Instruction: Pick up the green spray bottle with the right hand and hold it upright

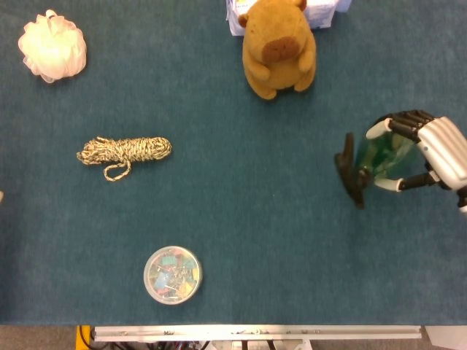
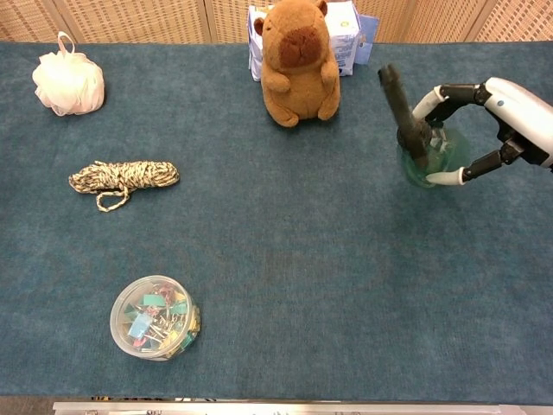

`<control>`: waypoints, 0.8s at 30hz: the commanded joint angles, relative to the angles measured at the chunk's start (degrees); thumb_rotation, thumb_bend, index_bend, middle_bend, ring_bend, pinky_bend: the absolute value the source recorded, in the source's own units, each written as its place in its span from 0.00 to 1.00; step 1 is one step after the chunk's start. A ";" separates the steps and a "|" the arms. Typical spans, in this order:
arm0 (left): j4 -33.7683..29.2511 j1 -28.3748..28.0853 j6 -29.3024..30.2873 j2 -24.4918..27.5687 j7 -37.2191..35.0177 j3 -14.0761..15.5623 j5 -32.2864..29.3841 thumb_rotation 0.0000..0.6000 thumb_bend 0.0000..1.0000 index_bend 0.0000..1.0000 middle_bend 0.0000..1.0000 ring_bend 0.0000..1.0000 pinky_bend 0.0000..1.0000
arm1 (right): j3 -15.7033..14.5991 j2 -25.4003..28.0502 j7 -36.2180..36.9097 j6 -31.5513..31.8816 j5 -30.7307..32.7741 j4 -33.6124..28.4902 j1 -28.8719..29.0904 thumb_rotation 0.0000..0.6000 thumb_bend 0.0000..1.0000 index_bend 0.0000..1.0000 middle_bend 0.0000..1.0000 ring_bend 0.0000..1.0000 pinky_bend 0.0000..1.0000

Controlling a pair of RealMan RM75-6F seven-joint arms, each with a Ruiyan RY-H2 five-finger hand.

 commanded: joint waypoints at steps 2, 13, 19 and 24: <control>0.01 -0.01 -0.10 0.01 0.10 0.04 -0.01 1.00 0.04 0.56 0.47 0.24 0.29 | 1.27 -2.24 11.86 3.18 1.41 -2.20 -1.73 1.00 0.00 0.46 0.52 0.43 0.42; -0.12 -0.03 -0.42 0.21 0.07 0.04 -0.31 1.00 0.04 0.56 0.47 0.24 0.29 | 2.55 -5.98 26.87 3.25 6.06 -1.76 -4.47 1.00 0.00 0.46 0.51 0.43 0.42; -0.15 -0.01 -0.55 0.30 -0.04 0.01 -0.52 1.00 0.04 0.56 0.47 0.24 0.29 | 3.59 -8.65 30.48 1.60 9.46 0.54 -5.98 1.00 0.00 0.46 0.50 0.42 0.42; -0.11 -0.11 -0.92 0.31 0.08 0.03 -0.71 1.00 0.04 0.56 0.47 0.24 0.29 | 3.75 -9.75 31.71 -0.10 9.89 2.56 -6.28 1.00 0.00 0.46 0.50 0.42 0.42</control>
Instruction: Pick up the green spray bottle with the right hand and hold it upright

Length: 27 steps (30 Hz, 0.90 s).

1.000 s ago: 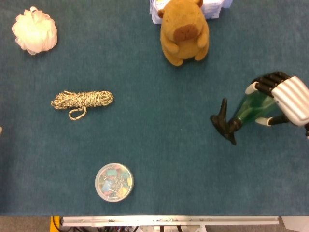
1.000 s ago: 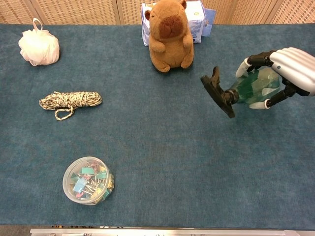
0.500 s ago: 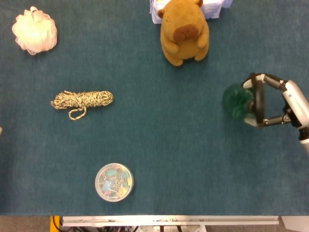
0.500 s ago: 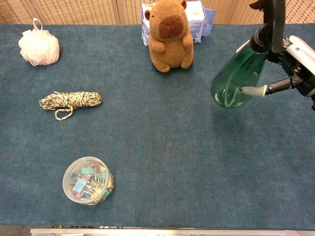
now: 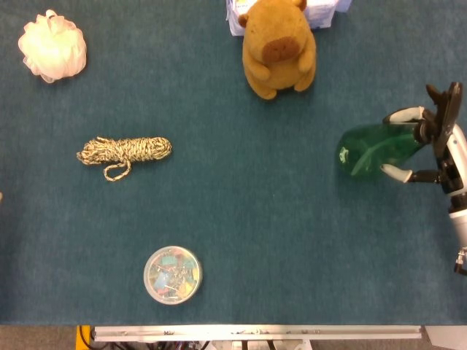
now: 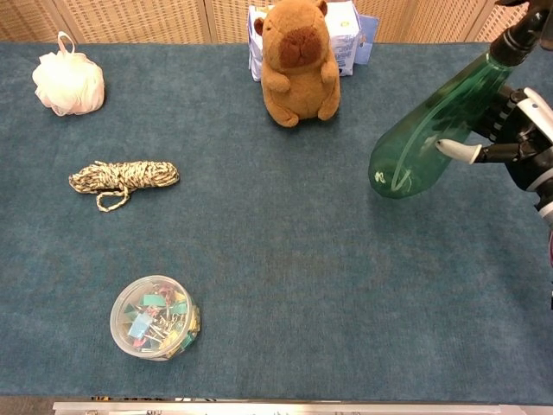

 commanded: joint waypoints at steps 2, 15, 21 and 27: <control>-0.01 -0.02 -0.09 -0.01 0.13 0.03 -0.04 1.00 0.04 0.56 0.47 0.24 0.29 | 0.15 -0.65 0.64 -1.00 0.09 1.16 -0.19 1.00 0.00 0.46 0.49 0.42 0.42; -0.02 0.02 -0.04 -0.02 0.26 -0.02 -0.19 1.00 0.04 0.55 0.47 0.24 0.29 | -0.39 -2.12 2.19 -4.01 -0.88 5.02 -0.43 1.00 0.00 0.46 0.44 0.36 0.42; -0.01 0.03 -0.06 -0.02 0.34 -0.04 -0.26 1.00 0.04 0.55 0.47 0.24 0.29 | -1.62 -2.16 3.71 -4.79 -2.93 6.97 -0.14 1.00 0.00 0.43 0.31 0.25 0.35; -0.05 0.04 -0.08 -0.03 0.45 0.01 -0.22 1.00 0.04 0.55 0.47 0.24 0.29 | -2.65 -2.36 4.35 -3.84 -5.19 9.05 -0.10 1.00 0.00 0.17 0.15 0.14 0.27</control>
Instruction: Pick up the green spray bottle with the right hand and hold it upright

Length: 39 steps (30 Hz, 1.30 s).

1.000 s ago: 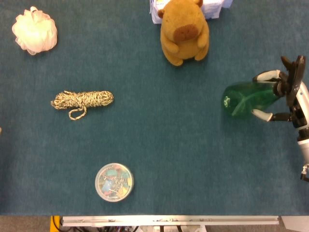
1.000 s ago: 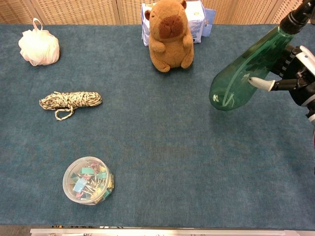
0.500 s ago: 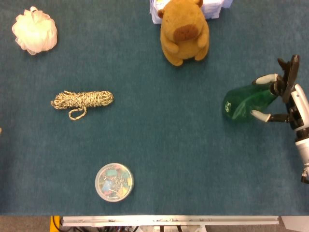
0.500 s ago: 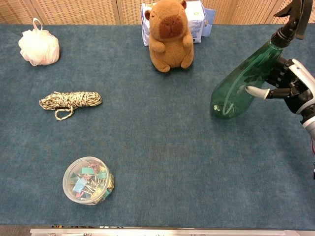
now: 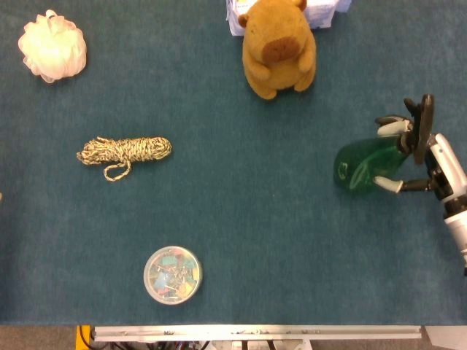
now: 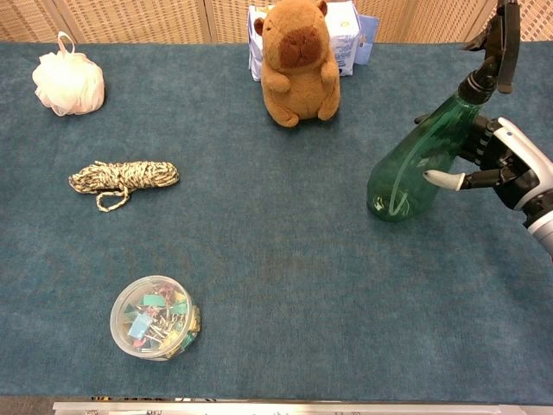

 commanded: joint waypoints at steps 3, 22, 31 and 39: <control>0.00 -0.01 -0.07 0.00 0.06 0.01 -0.04 1.00 0.04 0.55 0.47 0.24 0.29 | -0.55 -0.08 0.10 1.12 -1.39 1.42 0.03 1.00 0.00 0.05 0.08 0.08 0.25; -0.01 -0.03 -0.18 0.02 0.11 0.03 -0.11 1.00 0.04 0.55 0.47 0.24 0.29 | -0.30 3.38 -12.80 11.43 -4.50 0.59 -3.16 1.00 0.00 0.00 0.03 0.01 0.19; 0.05 -0.28 -0.47 -0.26 0.77 0.11 0.05 1.00 0.04 0.55 0.47 0.24 0.29 | 0.86 16.61 -48.10 12.24 1.79 -14.90 -8.09 1.00 0.00 0.07 0.11 0.01 0.19; 0.60 -0.73 -1.16 -0.89 0.64 -0.02 -0.17 1.00 0.04 0.55 0.47 0.24 0.29 | 2.46 23.97 -81.91 13.14 12.99 -25.65 -11.77 1.00 0.00 0.15 0.14 0.01 0.19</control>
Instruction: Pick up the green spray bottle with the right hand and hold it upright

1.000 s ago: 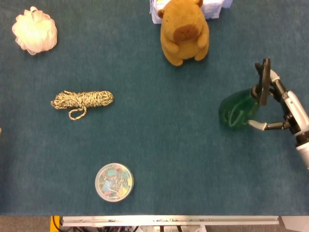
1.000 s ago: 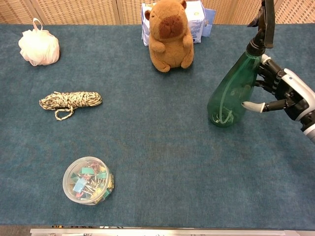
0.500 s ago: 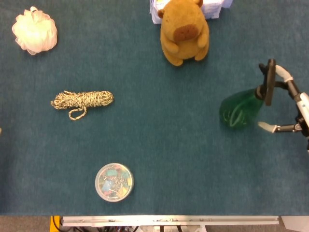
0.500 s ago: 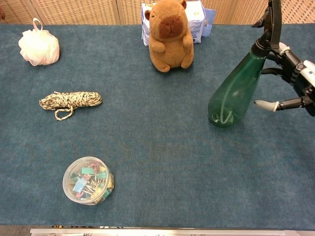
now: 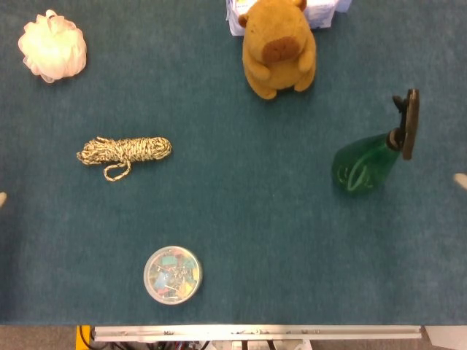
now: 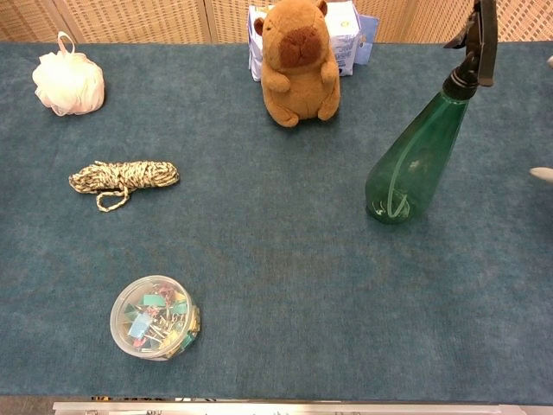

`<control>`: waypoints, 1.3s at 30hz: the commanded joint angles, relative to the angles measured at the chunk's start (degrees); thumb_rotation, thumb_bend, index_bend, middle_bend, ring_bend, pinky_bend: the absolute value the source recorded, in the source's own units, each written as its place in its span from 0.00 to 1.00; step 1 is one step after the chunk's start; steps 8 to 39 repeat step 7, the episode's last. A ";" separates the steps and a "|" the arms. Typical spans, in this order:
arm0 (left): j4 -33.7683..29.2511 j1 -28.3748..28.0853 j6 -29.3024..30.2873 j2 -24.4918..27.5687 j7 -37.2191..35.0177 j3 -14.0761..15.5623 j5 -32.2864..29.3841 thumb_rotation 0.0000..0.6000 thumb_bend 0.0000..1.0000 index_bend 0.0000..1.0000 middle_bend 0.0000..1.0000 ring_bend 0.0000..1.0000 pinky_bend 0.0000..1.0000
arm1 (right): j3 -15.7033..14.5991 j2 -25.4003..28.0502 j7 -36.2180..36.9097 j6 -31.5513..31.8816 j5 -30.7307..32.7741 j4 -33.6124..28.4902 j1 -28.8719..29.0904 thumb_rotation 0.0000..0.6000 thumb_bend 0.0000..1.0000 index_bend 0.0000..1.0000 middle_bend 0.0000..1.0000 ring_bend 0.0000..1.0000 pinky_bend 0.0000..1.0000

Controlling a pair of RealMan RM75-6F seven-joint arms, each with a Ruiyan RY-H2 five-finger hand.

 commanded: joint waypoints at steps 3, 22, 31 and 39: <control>0.83 -0.46 -0.77 -0.51 -0.15 -0.11 -0.26 1.00 0.04 0.55 0.47 0.24 0.29 | 2.18 6.73 -22.67 2.28 10.66 -10.88 -4.81 1.00 0.00 0.16 0.14 0.01 0.19; 0.97 -0.59 -0.74 -0.99 0.27 -0.03 -0.04 1.00 0.04 0.55 0.47 0.24 0.29 | 2.43 7.91 -19.80 1.20 11.11 -11.68 -5.38 1.00 0.00 0.16 0.15 0.01 0.19; 0.97 -0.59 -0.74 -0.99 0.27 -0.03 -0.04 1.00 0.04 0.55 0.47 0.24 0.29 | 2.43 7.91 -19.80 1.20 11.11 -11.68 -5.38 1.00 0.00 0.16 0.15 0.01 0.19; 0.97 -0.59 -0.74 -0.99 0.27 -0.03 -0.04 1.00 0.04 0.55 0.47 0.24 0.29 | 2.43 7.91 -19.80 1.20 11.11 -11.68 -5.38 1.00 0.00 0.16 0.15 0.01 0.19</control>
